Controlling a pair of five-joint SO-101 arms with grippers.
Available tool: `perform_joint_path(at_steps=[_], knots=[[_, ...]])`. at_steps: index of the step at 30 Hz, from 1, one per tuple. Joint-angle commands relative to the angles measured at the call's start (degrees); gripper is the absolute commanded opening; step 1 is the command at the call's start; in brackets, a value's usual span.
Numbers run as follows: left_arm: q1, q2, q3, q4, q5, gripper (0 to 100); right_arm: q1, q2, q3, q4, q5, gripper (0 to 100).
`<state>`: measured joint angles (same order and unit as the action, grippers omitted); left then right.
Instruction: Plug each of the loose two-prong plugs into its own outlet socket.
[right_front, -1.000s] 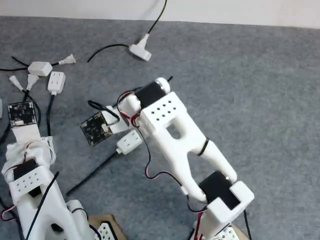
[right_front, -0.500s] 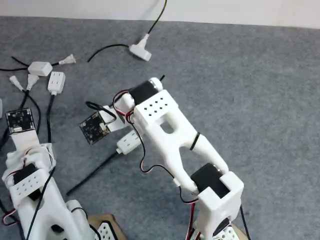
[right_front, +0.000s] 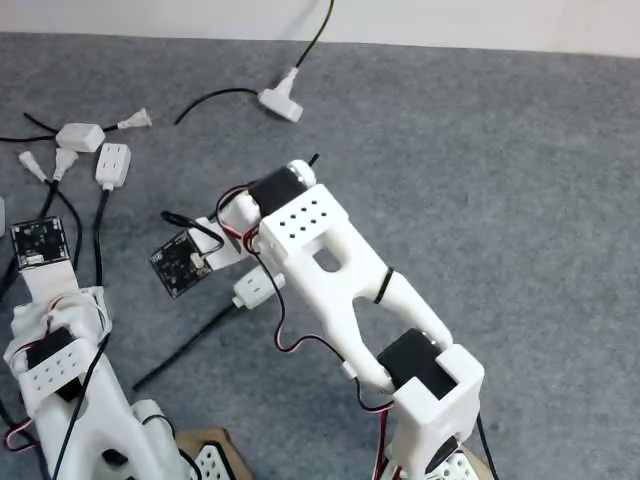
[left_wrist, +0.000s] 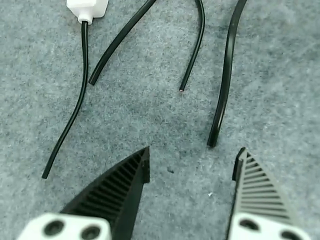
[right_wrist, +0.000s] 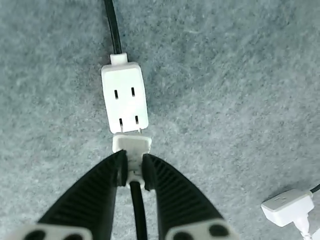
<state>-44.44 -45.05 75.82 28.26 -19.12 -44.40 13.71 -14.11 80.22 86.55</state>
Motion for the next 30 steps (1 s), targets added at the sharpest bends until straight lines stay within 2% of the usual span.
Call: perform_joint_path(at_steps=[1,10,30], knots=[[-1.5,-0.5,-0.3,0.0,-0.5,27,-0.8,-0.5,-2.6,-0.9,-0.7,0.9],[-2.2,-0.8,-0.3,0.0,-0.4,27,-0.8,3.7,-3.1,-1.0,-0.8,0.9],[-2.2,-0.8,-0.3,0.1,-0.4,27,-0.7,3.3,-2.7,-3.4,-0.8,0.9]])
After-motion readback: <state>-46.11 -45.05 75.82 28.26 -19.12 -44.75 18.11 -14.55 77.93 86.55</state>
